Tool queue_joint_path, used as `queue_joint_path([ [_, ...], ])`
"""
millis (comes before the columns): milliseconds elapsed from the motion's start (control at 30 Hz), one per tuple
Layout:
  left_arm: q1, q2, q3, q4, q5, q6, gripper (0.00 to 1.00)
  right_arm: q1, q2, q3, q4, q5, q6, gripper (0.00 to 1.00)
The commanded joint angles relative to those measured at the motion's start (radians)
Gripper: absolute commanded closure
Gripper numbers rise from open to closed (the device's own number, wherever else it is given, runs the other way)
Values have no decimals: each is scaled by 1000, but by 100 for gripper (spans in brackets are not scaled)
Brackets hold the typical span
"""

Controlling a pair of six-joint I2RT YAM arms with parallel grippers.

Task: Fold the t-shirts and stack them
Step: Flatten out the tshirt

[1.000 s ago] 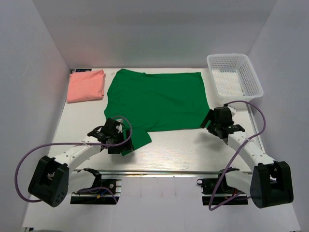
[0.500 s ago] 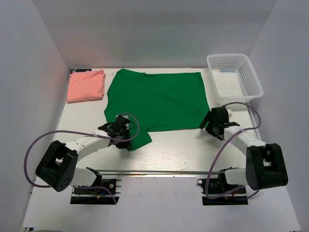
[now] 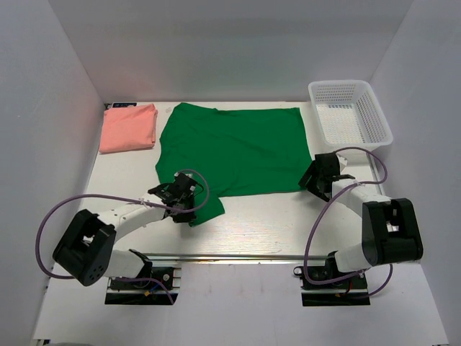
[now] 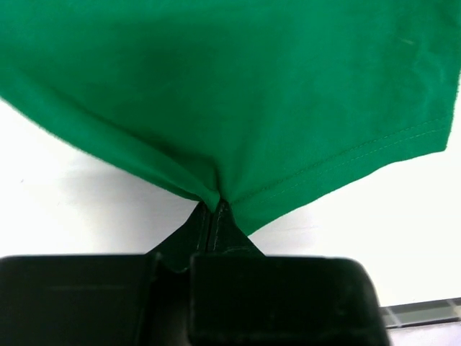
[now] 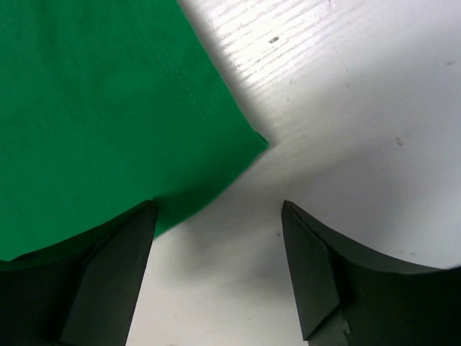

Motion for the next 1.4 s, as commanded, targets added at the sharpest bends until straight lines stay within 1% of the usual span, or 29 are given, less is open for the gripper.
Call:
queue_joint_path([
  [0,-8,-55,-10,-73,-24,9,100,-7,41,54,38,-12,10,27],
  [67,-8,-77,-10,-73,-24,9,100,-7,56,56,46,-9,12,32],
  [133,-8,-112,-10,-73,-24,9,100,-7,70,59,48,-13,10,46],
  [167,-8,-125,-10,-62,-13,18,100,-7,73,59,49,-12,9,59],
  [200,-8,-137,-10,-62,-13,18,100,-8,76,60,51,-7,7,85],
  [300,-8,-189,24,-39,-4,43,100,-8,64,80,51,6,-8,100],
  [400,-8,-247,100,-39,-51,67,100,-8,29,103,48,-6,-45,100],
  [467,-8,-282,143,-48,-112,80,100,-5,6,113,60,-26,-76,100],
  [667,-8,-352,321,-58,-220,124,100,-4,-181,117,66,-79,-160,100],
  [700,-8,-352,338,-58,-243,133,100,-7,-200,117,65,-78,-174,100],
  [733,-8,-367,355,-58,-257,133,100,-5,-256,117,57,-78,-180,100],
  [800,-8,-392,393,-44,-289,146,100,-4,-294,126,49,-79,-206,100],
  [833,-8,-392,407,-44,-303,146,100,-2,-347,128,45,-79,-214,100],
  [900,-8,-431,450,-33,-332,169,100,-2,-384,126,74,-96,-247,100],
  [933,-8,-441,469,-24,-344,169,100,-2,-439,136,78,-107,-257,100],
  [1033,-8,-493,536,10,-376,213,100,-2,-485,188,69,-116,-307,100],
  [1167,-8,-537,646,56,-343,293,100,-2,-560,278,51,-150,-341,100],
  [1233,2,-537,695,68,-315,320,100,-2,-573,310,36,-158,-359,100],
  [1267,2,-537,746,68,-301,333,100,-4,-591,358,26,-142,-357,100],
  [1367,11,-527,852,56,-291,373,100,-2,-626,424,8,-153,-367,100],
])
